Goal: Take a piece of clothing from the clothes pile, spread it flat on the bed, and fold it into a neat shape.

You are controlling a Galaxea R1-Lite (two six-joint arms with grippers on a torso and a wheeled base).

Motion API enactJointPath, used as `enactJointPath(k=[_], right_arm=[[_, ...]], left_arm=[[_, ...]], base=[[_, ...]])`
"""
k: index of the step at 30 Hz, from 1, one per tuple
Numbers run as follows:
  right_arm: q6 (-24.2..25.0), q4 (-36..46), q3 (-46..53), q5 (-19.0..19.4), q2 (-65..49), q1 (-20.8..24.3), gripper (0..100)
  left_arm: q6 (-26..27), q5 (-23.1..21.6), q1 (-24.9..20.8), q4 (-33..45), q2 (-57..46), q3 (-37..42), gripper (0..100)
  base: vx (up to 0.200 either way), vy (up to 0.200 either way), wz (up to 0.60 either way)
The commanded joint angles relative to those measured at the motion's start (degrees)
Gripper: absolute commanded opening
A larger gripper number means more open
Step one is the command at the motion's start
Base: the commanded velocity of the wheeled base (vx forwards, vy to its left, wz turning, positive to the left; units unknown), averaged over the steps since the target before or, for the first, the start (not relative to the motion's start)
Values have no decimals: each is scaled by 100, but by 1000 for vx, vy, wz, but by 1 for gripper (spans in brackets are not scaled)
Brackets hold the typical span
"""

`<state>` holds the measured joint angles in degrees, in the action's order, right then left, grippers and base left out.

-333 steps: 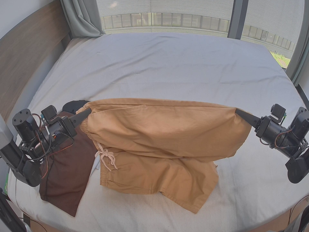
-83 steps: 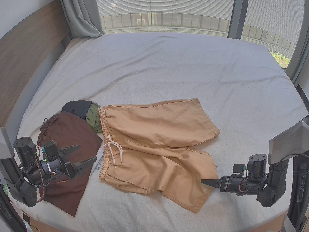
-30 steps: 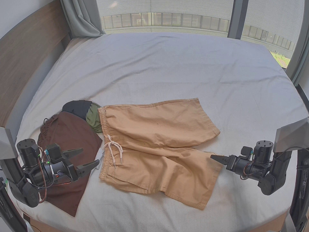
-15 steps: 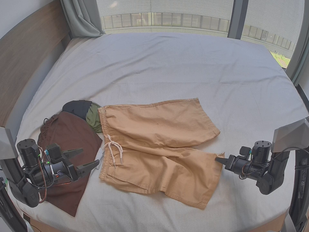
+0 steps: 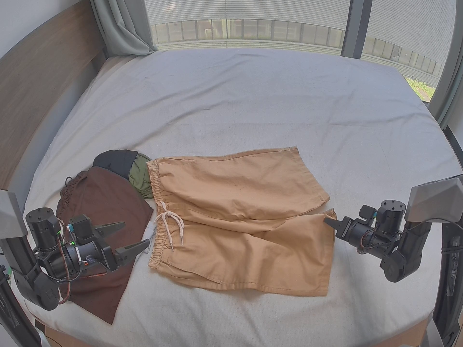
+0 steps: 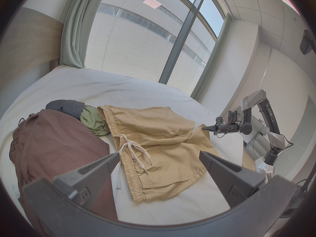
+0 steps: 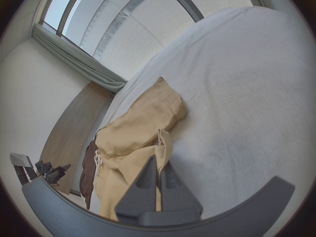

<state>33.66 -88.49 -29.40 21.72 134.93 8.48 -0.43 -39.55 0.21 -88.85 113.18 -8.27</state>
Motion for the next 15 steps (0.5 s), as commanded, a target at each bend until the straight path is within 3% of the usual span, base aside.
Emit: enactJointPath(k=[1,15], right_arm=[[-8,-1,-250,-45,131,-22,0],[-17,-10,-584,-230,280,-57,0]], left_arm=[[-1,8,-3,-1,3,0,100],[-10,-18,-3,-1,152,-26,100]], base=[[0,0,0],[0,0,0]])
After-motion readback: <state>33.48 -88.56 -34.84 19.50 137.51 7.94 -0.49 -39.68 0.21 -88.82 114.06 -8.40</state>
